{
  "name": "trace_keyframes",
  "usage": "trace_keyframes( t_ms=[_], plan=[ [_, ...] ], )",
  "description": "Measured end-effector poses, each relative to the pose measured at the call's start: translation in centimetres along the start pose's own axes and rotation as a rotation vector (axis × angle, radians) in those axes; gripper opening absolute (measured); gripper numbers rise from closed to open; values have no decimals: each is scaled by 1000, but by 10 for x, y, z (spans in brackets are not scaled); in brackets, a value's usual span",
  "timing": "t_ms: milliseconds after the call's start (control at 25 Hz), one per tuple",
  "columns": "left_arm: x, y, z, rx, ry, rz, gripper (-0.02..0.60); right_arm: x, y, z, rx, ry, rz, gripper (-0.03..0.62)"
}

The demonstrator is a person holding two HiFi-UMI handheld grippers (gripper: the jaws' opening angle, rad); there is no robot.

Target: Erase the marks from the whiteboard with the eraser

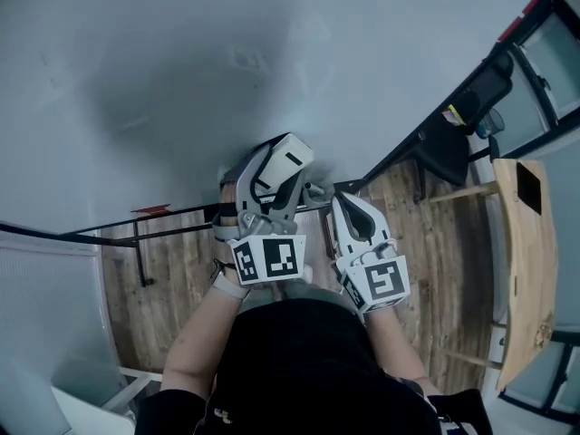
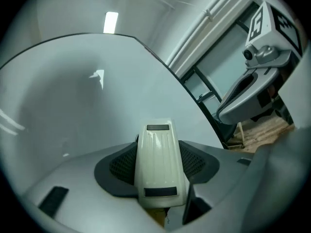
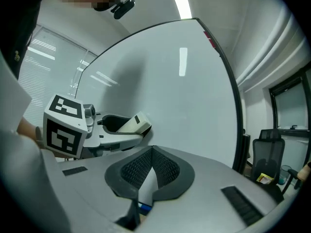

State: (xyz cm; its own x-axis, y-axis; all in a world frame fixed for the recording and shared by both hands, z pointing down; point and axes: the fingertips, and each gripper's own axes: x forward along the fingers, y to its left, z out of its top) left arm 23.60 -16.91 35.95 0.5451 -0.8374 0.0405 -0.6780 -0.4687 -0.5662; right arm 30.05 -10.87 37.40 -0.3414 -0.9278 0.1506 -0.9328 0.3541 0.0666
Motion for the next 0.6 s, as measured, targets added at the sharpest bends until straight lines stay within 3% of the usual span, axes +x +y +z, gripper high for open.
trace_keyframes(
  t_ms=[400,600],
  plan=[
    [-101,70,-113,-303,177,110,262,54,102,8,-35,-14,244,26],
    [-152,109,-147,-348,229,184,262,86,153,12,-64,-2,371,26]
  ],
)
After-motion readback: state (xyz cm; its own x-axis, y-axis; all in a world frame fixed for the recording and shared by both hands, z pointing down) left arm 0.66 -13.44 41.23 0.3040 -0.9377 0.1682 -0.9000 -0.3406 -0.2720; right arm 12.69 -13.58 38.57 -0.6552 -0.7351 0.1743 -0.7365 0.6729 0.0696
